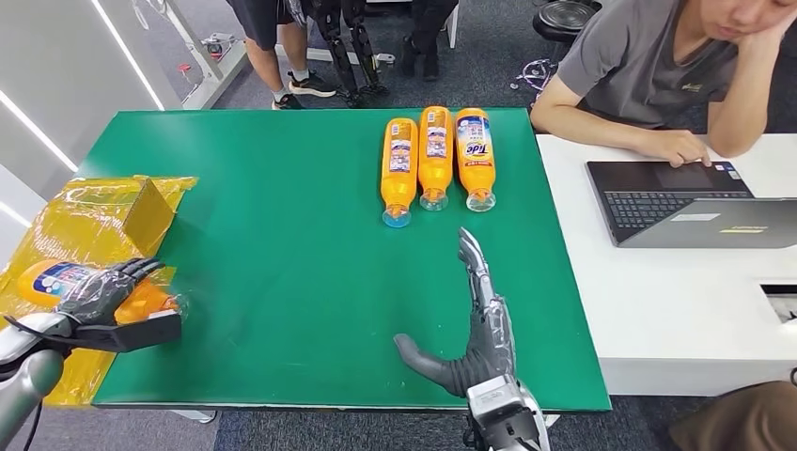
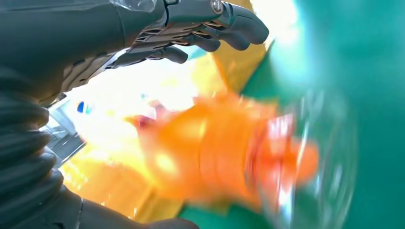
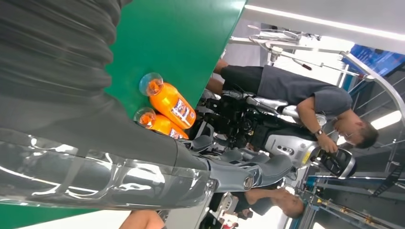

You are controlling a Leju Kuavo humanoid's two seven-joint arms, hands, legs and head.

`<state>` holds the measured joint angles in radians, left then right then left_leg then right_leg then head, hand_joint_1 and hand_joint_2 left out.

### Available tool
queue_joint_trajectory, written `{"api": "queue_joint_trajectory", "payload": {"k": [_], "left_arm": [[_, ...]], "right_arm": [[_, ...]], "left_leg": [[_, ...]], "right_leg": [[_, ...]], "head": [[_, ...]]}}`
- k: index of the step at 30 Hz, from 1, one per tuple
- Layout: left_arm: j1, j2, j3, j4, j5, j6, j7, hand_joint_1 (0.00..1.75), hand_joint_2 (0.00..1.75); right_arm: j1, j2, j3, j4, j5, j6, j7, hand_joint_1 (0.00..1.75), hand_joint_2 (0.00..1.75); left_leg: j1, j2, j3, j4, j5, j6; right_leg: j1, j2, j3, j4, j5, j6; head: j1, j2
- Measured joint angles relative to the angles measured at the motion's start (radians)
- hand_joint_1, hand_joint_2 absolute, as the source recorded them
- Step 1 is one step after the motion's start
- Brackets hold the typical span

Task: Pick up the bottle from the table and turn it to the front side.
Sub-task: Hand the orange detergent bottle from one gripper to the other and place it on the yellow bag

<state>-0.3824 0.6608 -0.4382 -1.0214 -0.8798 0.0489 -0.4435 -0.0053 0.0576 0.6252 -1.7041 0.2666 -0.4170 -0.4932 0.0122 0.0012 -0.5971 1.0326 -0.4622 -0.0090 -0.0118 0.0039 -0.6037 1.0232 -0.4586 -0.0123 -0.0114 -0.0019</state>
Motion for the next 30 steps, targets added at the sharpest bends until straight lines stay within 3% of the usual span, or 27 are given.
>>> {"api": "queue_joint_trajectory", "payload": {"k": [6,9,13,15,21,30], "left_arm": [[-0.009,-0.001,0.023,-0.063,-0.008,0.017,-0.029,0.0,1.75],[-0.016,-0.009,0.036,-0.099,0.011,0.092,-0.06,0.0,1.75],[-0.045,-0.066,0.086,-0.122,0.103,0.256,-0.107,0.0,1.75],[-0.062,-0.117,0.123,-0.128,0.224,0.281,-0.123,0.0,1.75],[-0.074,-0.282,0.193,-0.2,0.546,0.203,-0.133,0.0,1.75],[-0.016,-0.431,0.176,-0.309,0.894,0.043,-0.062,0.0,1.75]], "right_arm": [[0.024,0.0,-0.012,-0.01,0.006,-0.012,0.003,0.0,1.75],[0.04,0.0,-0.022,-0.014,0.008,-0.017,0.001,0.0,1.75],[0.059,0.006,-0.031,-0.023,0.02,-0.021,0.002,0.0,1.75],[0.069,0.011,-0.035,-0.029,0.031,-0.029,0.005,0.0,1.75],[0.081,0.022,-0.042,-0.034,0.04,-0.026,0.011,0.0,1.75],[0.067,0.022,-0.039,-0.014,0.034,-0.025,0.003,0.0,1.75]], "left_leg": [[0.0,0.0,0.0,0.0,0.0,0.0],[0.0,0.0,0.0,0.0,0.0,0.0],[0.0,0.0,0.0,0.0,0.0,0.0],[-0.001,-0.001,0.0,0.0,0.0,0.0],[-0.001,0.0,0.0,0.001,0.0,0.0],[-0.001,0.0,0.0,0.001,0.0,0.0]], "right_leg": [[0.0,0.0,0.0,0.0,0.0,0.0],[0.0,0.0,0.0,0.0,0.0,0.0],[0.0,0.0,0.0,0.0,0.0,0.0],[0.0,-0.001,0.0,0.0,0.0,0.0],[0.0,-0.001,0.001,0.0,0.001,0.001],[-0.001,0.0,0.0,-0.001,0.0,0.001]], "head": [[0.0,0.0],[0.0,0.0],[0.0,0.0],[0.0,0.0],[0.0,0.0],[0.0,0.0]]}}
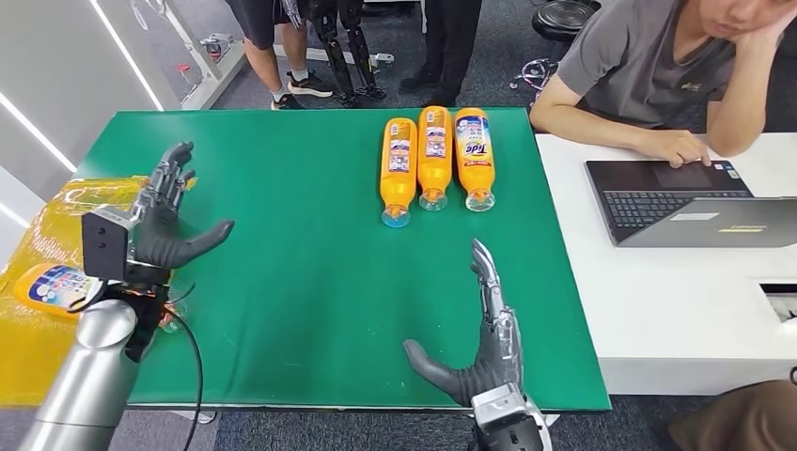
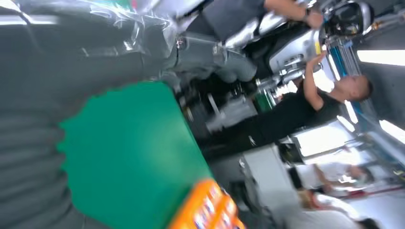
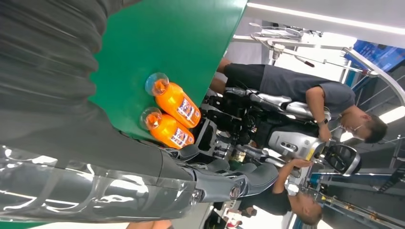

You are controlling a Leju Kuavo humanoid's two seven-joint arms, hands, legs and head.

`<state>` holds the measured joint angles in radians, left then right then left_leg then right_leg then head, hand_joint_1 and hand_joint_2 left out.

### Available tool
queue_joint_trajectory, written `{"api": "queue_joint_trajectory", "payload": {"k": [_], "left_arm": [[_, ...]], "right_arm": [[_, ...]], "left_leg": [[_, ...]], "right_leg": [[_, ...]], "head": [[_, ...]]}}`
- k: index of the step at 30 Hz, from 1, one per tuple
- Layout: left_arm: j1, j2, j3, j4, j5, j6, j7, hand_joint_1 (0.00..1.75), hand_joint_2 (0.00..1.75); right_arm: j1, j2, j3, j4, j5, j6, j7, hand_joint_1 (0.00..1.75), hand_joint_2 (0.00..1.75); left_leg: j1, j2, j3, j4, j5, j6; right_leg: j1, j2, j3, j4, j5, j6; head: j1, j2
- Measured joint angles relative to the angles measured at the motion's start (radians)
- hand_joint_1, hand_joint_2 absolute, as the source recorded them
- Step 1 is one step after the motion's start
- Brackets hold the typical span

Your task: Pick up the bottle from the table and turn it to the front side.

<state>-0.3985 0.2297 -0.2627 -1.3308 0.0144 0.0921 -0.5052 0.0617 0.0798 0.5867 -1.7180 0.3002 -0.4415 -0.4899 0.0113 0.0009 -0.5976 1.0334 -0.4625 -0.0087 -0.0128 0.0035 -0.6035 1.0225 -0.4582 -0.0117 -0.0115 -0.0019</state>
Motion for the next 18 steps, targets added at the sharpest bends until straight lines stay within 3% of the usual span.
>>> {"api": "queue_joint_trajectory", "payload": {"k": [8,13,18], "left_arm": [[0.07,-0.067,-0.044,-0.001,0.085,-0.012,-0.009,0.0,1.75],[0.112,-0.156,-0.073,-0.022,0.231,0.006,-0.083,0.0,1.75],[0.148,-0.239,-0.107,-0.083,0.309,0.119,-0.143,0.0,1.75]], "right_arm": [[-0.001,-0.004,0.0,0.013,0.002,-0.016,-0.002,0.0,1.75],[-0.001,-0.007,0.0,0.021,0.009,-0.022,0.011,0.0,1.75],[-0.005,-0.009,0.0,0.023,0.008,-0.008,0.004,0.0,1.75]], "left_leg": [[0.0,0.0,0.0,0.0,0.0,0.0],[0.0,-0.001,-0.001,0.0,0.0,0.0],[0.0,-0.001,-0.001,0.0,0.0,0.001]], "right_leg": [[0.0,0.0,0.0,0.0,0.0,0.0],[0.0,-0.001,0.0,0.0,0.0,0.0],[0.0,-0.002,0.0,-0.001,0.0,0.001]], "head": [[0.0,0.0],[0.0,0.0],[0.0,0.0]]}}
